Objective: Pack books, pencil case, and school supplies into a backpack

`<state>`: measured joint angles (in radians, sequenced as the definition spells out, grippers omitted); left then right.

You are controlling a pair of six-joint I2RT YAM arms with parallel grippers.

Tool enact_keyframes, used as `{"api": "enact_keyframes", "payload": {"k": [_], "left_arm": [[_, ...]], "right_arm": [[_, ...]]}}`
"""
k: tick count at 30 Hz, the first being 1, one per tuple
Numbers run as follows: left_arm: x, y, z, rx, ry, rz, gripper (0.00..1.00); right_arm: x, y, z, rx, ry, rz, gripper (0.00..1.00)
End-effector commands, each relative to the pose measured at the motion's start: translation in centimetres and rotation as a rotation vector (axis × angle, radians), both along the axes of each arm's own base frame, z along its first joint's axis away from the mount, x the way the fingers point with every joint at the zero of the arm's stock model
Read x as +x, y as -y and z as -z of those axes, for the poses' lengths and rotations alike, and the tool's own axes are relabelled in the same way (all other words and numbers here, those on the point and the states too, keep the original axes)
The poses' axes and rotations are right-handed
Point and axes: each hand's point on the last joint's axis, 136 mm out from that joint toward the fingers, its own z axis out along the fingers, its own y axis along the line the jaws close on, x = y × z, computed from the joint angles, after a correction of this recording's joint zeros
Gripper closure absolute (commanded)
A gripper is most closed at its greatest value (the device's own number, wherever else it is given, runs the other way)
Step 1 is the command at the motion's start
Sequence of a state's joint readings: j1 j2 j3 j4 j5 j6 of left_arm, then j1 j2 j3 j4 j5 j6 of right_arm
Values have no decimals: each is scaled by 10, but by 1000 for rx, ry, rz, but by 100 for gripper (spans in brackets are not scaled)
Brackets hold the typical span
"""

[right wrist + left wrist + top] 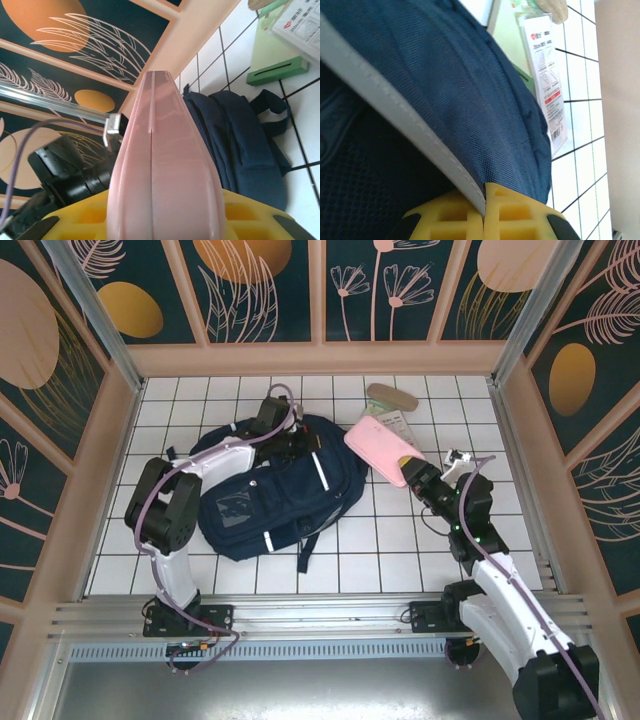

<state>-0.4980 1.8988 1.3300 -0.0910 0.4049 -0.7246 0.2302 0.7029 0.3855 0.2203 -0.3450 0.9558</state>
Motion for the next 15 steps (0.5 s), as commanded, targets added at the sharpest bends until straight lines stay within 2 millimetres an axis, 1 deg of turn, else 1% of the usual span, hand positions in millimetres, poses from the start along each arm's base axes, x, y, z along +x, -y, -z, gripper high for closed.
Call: {"api": "enact_keyframes", "payload": {"k": [1,3,4,6,8,10,11,12,13,15], "left_arm": [[11,17,-10,57,61,137,100],[19,30,-6,81,49,188,100],[21,41,-7,86,46,226,100],[18,65,-3,124,39,305,100],[-1,88,-2,183,47,401,100],[-24,99,-5,194,49,463,100],[-35,98,-7,191,49,480,100],[-48,92,-2,200,35,489,100],[-59,83,-1,206,32,492,100],[-76,63,-8,236,51,488,100]], "right_arm": [[1,13,-19,-70,55,60,76],[2,22,-13,-105,20,108,76],[2,27,-10,-123,3,134,76],[1,39,-9,-156,-15,191,76],[-1,53,-12,-200,-29,264,76],[-4,63,-22,-232,-11,310,75],[-7,66,-27,-239,2,321,75],[-8,71,-32,-247,19,344,75],[-10,73,-37,-251,36,357,74],[-11,76,-43,-255,52,369,74]]}}
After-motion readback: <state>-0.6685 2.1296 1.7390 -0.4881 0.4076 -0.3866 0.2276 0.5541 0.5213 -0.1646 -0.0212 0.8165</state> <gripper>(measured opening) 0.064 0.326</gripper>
